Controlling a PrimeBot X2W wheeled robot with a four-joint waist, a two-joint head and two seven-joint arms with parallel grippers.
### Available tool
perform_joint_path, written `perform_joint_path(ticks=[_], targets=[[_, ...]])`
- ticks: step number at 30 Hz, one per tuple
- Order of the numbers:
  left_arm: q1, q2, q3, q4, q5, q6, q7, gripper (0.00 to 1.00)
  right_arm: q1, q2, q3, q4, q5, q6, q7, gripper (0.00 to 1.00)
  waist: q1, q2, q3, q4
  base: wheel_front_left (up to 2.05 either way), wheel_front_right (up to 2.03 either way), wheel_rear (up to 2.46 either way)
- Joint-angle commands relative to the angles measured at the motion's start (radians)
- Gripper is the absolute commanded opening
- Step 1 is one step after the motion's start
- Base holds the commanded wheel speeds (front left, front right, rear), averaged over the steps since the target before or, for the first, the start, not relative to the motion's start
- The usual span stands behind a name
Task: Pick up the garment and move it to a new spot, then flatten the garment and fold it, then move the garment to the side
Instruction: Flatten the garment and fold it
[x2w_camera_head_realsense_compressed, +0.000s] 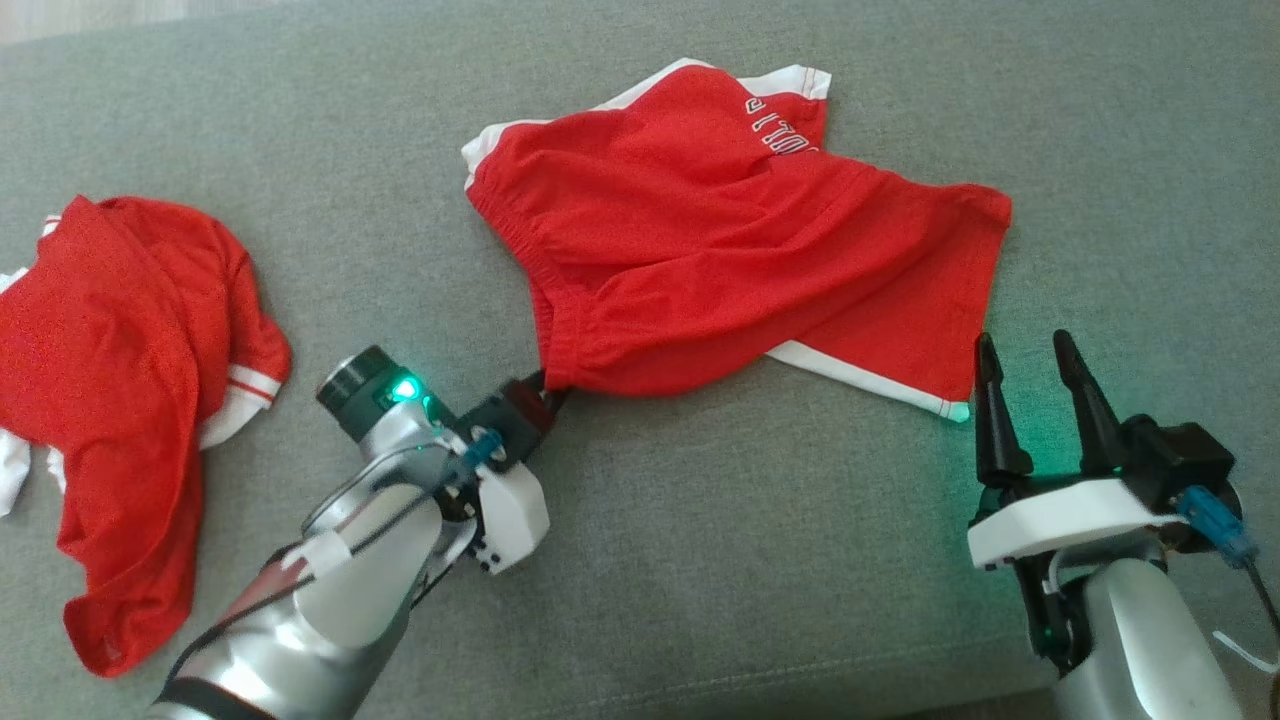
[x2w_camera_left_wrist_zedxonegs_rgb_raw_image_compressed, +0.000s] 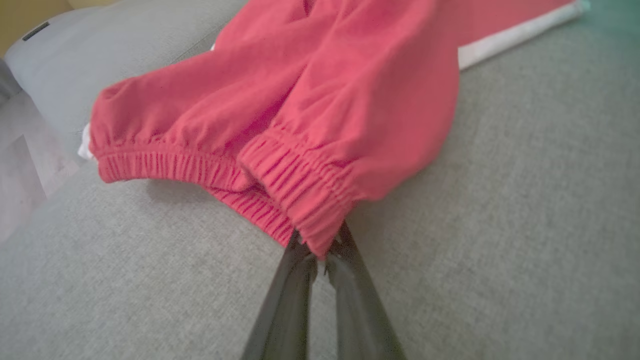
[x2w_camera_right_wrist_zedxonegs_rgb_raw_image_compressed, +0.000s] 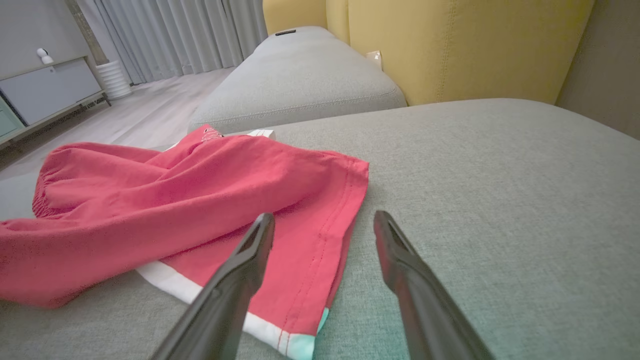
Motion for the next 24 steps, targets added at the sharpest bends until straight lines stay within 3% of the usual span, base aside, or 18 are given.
perform_joint_path(ticks=[1,11,24], targets=[[-0.04,0.01,0.051,-0.018,-0.027,-0.001,-0.011,0.0,-0.016,-0.004,0.028,-0.021,0.004,-0.001,0.005,1.0,0.0,0.0,-0.005,0.003,0.0,0.0,0.0],[0.001,-0.017,0.169,-0.024,-0.216,-0.024,-0.011,0.0,0.04,-0.004,0.048,0.041,0.021,-0.001,0.092,1.0,0.0,0.0,-0.049,0.022,0.0,0.0,0.0],[-0.026,-0.035,0.134,0.044,-0.318,-0.03,-0.011,0.0,0.005,-0.004,0.081,0.141,0.012,-0.001,0.1,1.0,0.0,0.0,-0.057,0.042,0.0,0.0,0.0]])
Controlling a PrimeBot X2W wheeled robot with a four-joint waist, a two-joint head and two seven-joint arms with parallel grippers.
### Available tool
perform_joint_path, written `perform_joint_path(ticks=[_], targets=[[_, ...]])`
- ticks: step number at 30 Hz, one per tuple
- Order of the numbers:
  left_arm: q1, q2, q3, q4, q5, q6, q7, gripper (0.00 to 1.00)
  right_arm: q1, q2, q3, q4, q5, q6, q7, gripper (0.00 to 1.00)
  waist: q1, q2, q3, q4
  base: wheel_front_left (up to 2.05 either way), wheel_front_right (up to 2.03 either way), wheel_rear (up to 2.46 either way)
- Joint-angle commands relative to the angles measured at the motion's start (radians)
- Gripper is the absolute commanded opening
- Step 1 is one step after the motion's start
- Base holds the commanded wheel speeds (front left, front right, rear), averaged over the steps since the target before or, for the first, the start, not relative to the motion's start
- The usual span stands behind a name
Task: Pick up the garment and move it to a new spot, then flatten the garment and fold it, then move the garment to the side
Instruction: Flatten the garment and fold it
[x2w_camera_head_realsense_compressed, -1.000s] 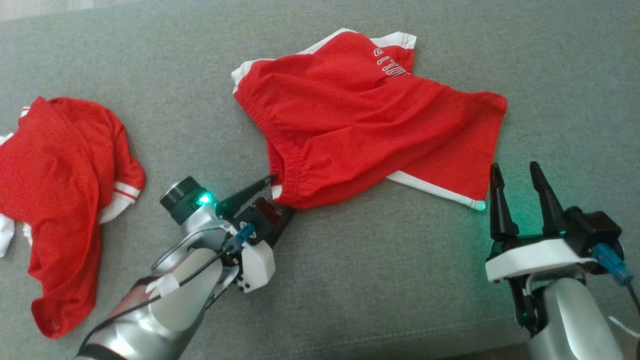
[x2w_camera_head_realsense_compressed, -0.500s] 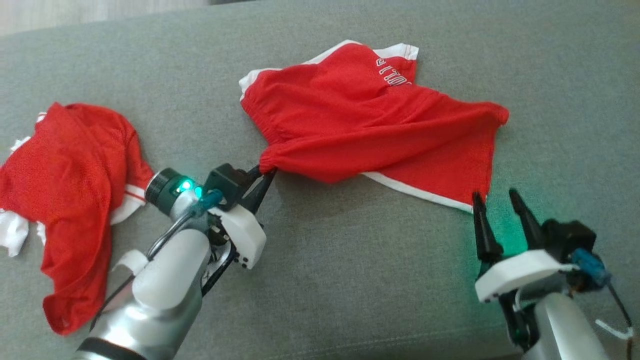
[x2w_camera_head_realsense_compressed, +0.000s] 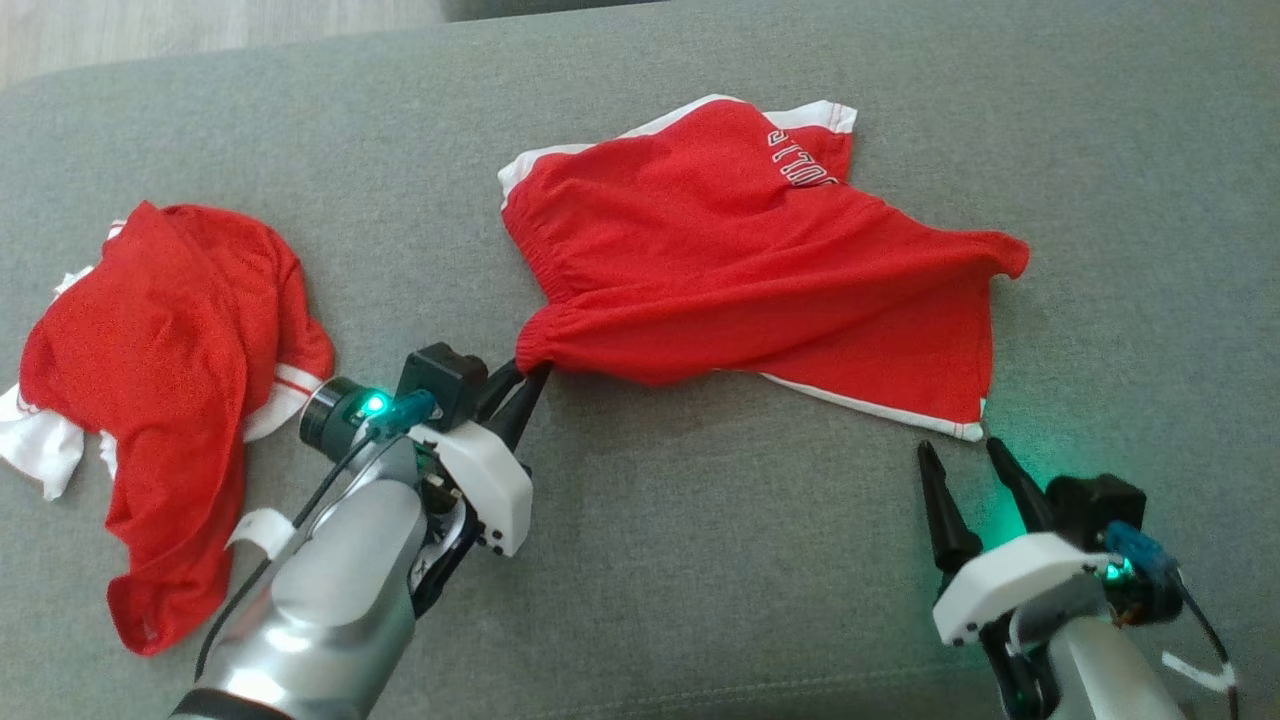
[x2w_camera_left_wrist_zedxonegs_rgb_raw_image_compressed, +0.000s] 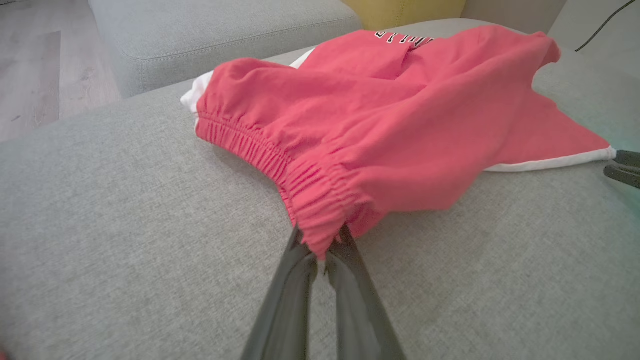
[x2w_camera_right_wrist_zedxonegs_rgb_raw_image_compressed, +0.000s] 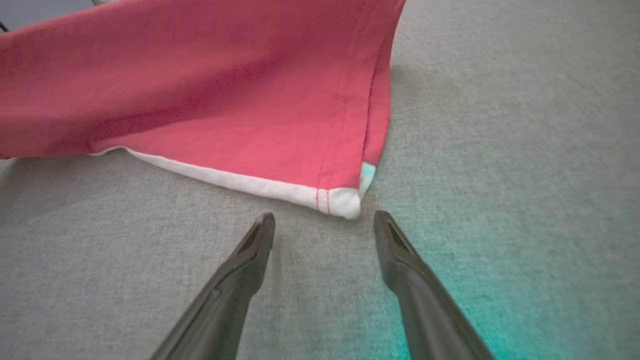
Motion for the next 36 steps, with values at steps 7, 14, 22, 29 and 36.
perform_joint_path(ticks=[7,14,22,29,36], targets=[[-0.062,0.021,0.005,-0.012,-0.029,-0.006,-0.011,0.0,-0.083,-0.004,0.025,0.032,-0.028,-0.001,-0.028,1.0,0.0001,0.0,0.011,0.012,0.0,0.0,0.0],[-0.075,0.025,-0.007,-0.007,-0.04,-0.006,-0.011,0.0,-0.113,-0.004,0.031,0.082,-0.031,-0.001,-0.029,0.39,0.0001,0.0,0.016,0.017,0.0,0.0,0.0],[-0.083,0.039,-0.011,0.015,-0.043,-0.006,-0.011,0.0,-0.13,-0.007,0.039,0.107,-0.013,-0.001,-0.038,0.0,0.0001,0.0,-0.005,0.011,0.0,0.0,0.0],[-0.098,0.059,-0.01,0.045,-0.046,-0.005,-0.009,0.0,-0.167,-0.117,0.126,0.028,0.037,-0.001,-0.007,0.0,0.0001,0.0,-0.059,-0.009,0.0,0.0,0.0],[-0.121,0.074,-0.019,0.029,-0.077,-0.006,0.009,0.0,-0.21,-0.255,0.22,-0.151,0.097,-0.001,0.055,0.0,0.0001,0.0,-0.135,-0.016,0.0,0.0,0.0]])
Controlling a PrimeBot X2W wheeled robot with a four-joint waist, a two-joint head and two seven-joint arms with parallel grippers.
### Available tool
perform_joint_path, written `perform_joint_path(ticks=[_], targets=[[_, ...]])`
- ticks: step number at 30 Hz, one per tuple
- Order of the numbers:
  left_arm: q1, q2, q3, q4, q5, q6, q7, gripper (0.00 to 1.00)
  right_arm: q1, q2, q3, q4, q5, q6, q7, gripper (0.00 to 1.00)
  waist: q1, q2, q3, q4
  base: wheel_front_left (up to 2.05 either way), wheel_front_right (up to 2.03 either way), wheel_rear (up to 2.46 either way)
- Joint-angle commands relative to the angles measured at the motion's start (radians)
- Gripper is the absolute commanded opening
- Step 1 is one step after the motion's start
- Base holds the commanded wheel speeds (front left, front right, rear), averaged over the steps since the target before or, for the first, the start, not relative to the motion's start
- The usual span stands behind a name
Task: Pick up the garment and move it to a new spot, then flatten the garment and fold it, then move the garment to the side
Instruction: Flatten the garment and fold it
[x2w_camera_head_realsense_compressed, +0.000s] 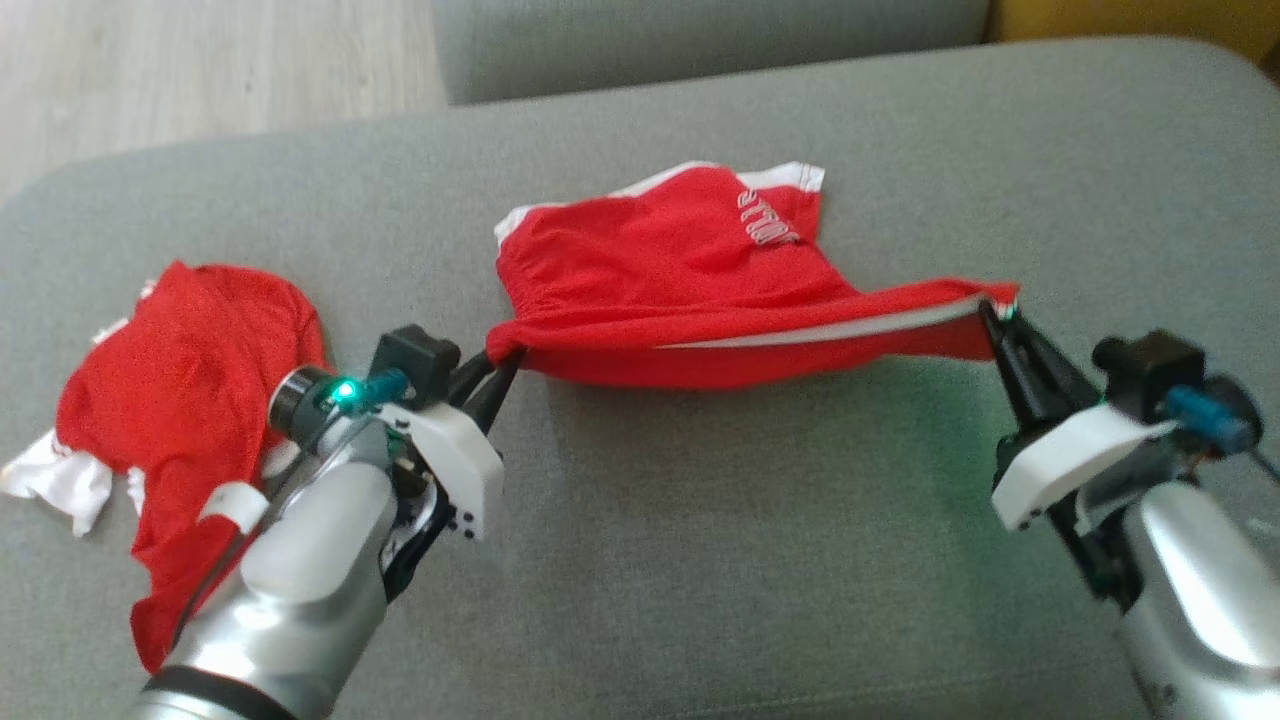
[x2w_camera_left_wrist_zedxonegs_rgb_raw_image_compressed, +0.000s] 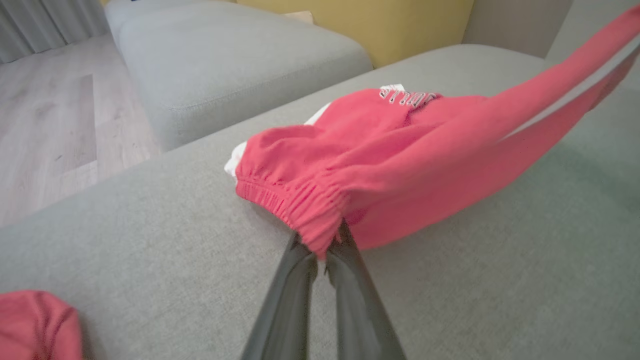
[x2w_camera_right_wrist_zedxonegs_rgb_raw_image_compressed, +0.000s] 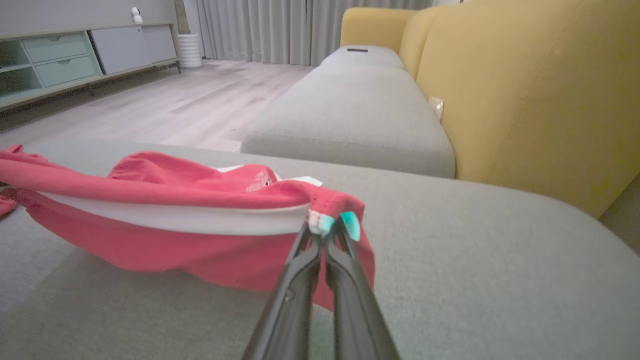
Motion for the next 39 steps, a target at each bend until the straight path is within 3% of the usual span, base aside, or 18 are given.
perform_joint_path(ticks=[1,6,12,24,28,32,39], targets=[[-0.077,0.04,0.034,-0.042,-0.022,0.002,0.007,0.0,-0.048,-0.038,0.028,-0.071,0.015,-0.001,0.012,0.0,0.0,0.0,-0.035,-0.001,0.0,0.0,0.0],[-0.111,0.07,0.033,-0.109,-0.09,0.002,0.053,0.0,-0.084,-0.09,0.061,-0.17,0.044,-0.001,0.061,0.0,0.0,0.0,-0.09,0.005,0.0,0.0,0.0],[-0.203,0.169,0.066,-0.273,-0.17,0.002,0.149,0.0,-0.175,-0.133,0.076,-0.31,0.077,-0.001,0.135,0.0,0.0,0.0,-0.14,0.02,0.0,0.0,0.0],[-0.156,0.303,0.138,-0.598,-0.236,0.1,0.316,0.0,-0.136,-0.079,-0.05,-0.442,0.047,-0.001,0.265,0.0,0.0,0.0,-0.113,0.027,0.0,0.0,0.0],[-0.215,0.326,0.148,-0.606,-0.241,0.096,0.374,0.0,-0.231,-0.063,-0.058,-0.39,0.056,-0.001,0.313,0.0,0.0,0.0,-0.03,0.011,0.0,0.0,0.0],[-0.37,0.332,0.158,-0.537,-0.211,0.073,0.398,0.0,-0.439,-0.057,-0.033,-0.271,0.068,-0.001,0.317,0.0,0.0,0.0,0.089,-0.012,0.0,0.0,0.0],[-0.719,0.269,0.197,-0.314,-0.142,0.055,0.296,0.0,-0.861,-0.034,0.001,0.021,0.013,-0.001,0.142,0.0,0.0,0.0,0.253,-0.036,0.0,0.0,0.0]])
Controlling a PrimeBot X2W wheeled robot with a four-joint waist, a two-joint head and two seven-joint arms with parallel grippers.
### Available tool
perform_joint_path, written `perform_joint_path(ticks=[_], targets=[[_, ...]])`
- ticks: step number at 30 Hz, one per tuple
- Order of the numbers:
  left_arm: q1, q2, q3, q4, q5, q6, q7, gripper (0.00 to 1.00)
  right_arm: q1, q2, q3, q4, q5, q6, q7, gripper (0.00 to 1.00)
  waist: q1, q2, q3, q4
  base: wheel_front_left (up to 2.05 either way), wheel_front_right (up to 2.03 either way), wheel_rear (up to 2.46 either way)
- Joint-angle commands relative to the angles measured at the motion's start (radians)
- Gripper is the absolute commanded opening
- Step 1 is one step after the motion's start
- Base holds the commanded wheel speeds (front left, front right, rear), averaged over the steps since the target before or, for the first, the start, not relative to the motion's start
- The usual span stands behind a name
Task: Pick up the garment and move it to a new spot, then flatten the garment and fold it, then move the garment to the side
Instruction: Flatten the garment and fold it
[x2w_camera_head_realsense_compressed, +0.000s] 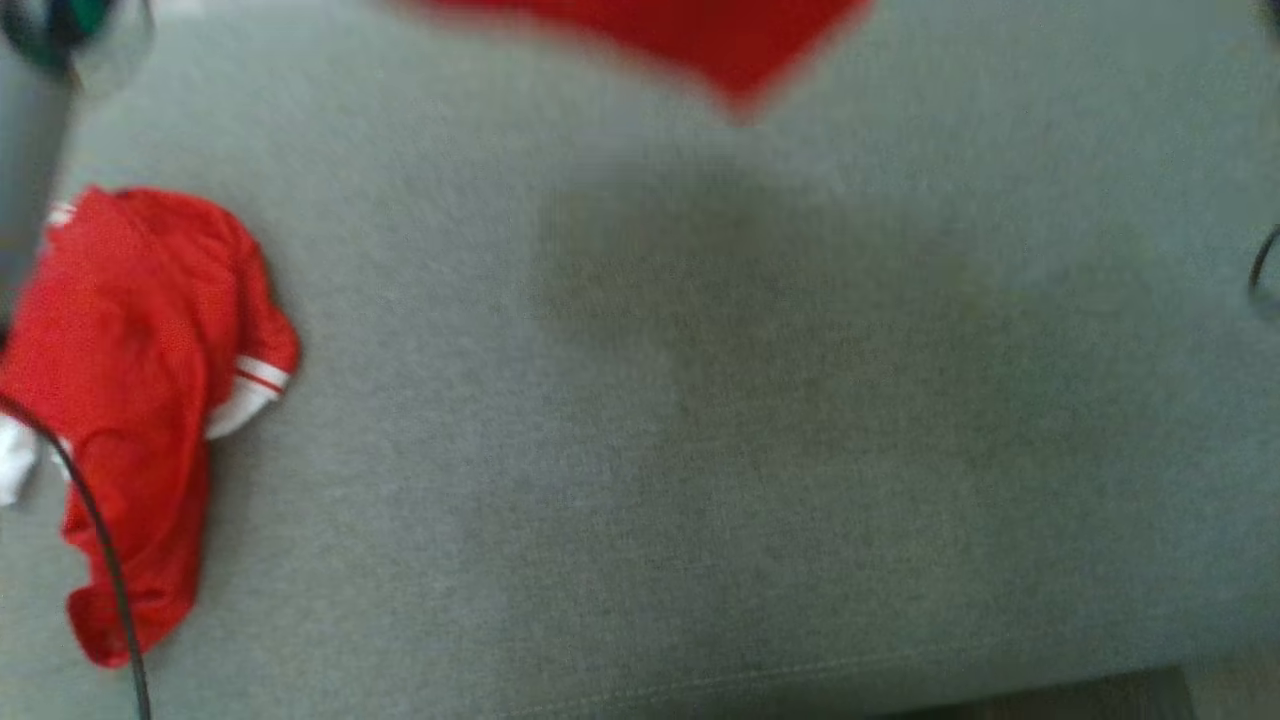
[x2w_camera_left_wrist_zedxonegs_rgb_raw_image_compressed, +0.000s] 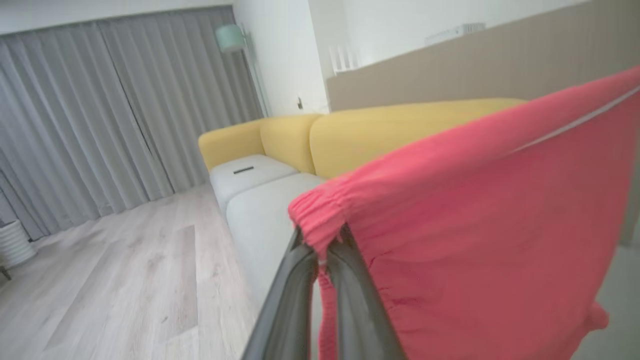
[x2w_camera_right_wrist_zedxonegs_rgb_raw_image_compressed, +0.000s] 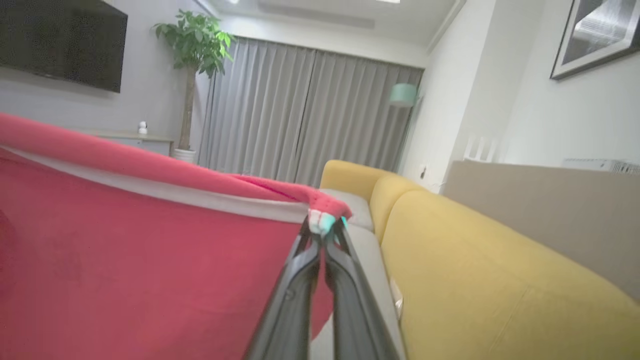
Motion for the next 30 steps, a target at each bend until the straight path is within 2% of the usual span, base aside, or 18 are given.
perform_joint_path(ticks=[1,4,7,12,17,23,30], targets=[[-0.108,0.024,0.059,0.04,0.025,0.003,-0.051,0.0,-0.082,0.012,-0.02,0.046,-0.029,-0.001,-0.068,0.0,-0.0004,0.0,0.1,-0.025,0.0,0.0,0.0],[-0.189,-0.015,0.059,0.136,0.051,0.002,-0.143,0.0,-0.162,0.025,-0.037,0.168,-0.086,-0.001,-0.17,0.0,-0.0004,0.0,0.121,-0.023,0.0,0.0,0.0],[-0.194,-0.064,0.06,0.231,0.04,-0.005,-0.22,0.0,-0.159,0.046,-0.041,0.288,-0.103,-0.001,-0.236,0.0,-0.0004,0.0,0.122,-0.019,0.0,0.0,0.0],[-0.118,-0.119,0.034,0.329,0.015,-0.028,-0.279,0.0,-0.081,0.061,0.009,0.411,-0.091,-0.001,-0.281,0.0,-0.0004,0.0,0.111,-0.012,0.0,0.0,0.0],[0.053,-0.16,-0.032,0.395,-0.004,-0.045,-0.311,0.0,0.059,0.053,0.121,0.503,-0.035,-0.001,-0.286,0.0,-0.0004,0.0,0.079,-0.005,0.0,0.0,0.0],[0.283,-0.167,-0.144,0.382,-0.034,-0.05,-0.326,0.0,0.208,-0.024,0.273,0.506,0.064,-0.001,-0.26,0.0,-0.0004,0.0,0.012,0.011,0.0,0.0,0.0],[0.464,-0.124,-0.254,0.299,-0.061,-0.05,-0.33,0.0,0.364,-0.172,0.437,0.401,0.2,-0.001,-0.202,0.0,-0.0004,0.0,-0.081,0.035,0.0,0.0,0.0]])
